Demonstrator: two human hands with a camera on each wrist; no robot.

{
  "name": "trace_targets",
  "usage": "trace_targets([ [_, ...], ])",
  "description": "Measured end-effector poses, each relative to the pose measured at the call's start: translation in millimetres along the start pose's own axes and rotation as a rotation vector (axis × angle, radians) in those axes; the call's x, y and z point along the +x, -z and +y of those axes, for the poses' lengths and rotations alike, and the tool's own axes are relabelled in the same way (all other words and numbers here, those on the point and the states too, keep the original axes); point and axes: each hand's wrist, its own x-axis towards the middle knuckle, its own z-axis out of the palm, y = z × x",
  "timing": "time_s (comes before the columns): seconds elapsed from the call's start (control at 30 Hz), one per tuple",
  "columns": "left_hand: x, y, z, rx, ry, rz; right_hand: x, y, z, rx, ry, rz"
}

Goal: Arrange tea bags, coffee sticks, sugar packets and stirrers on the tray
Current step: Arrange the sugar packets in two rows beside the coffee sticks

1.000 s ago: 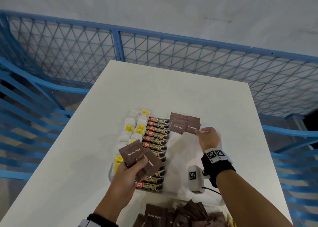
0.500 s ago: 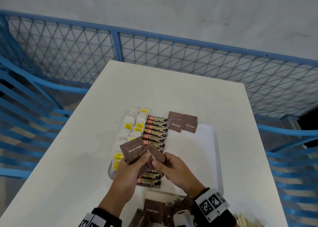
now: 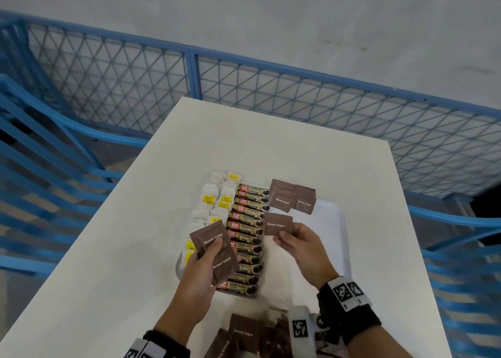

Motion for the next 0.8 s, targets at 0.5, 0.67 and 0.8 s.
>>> trace_targets([
  [0.5,9.6,12.5,0.2,0.043,0.007,0.027,94.3,10.6,8.6,-0.525,0.02,0.488],
  [0.67,12.6,14.2,-0.9,0.038,0.023,0.035,100.1,2.9,6.2,-0.686,0.025,0.519],
  [0.8,12.2,12.2,-1.1,0.058,0.015,0.007,97.8,-1.3,4.3,-0.728,0.057,0.531],
])
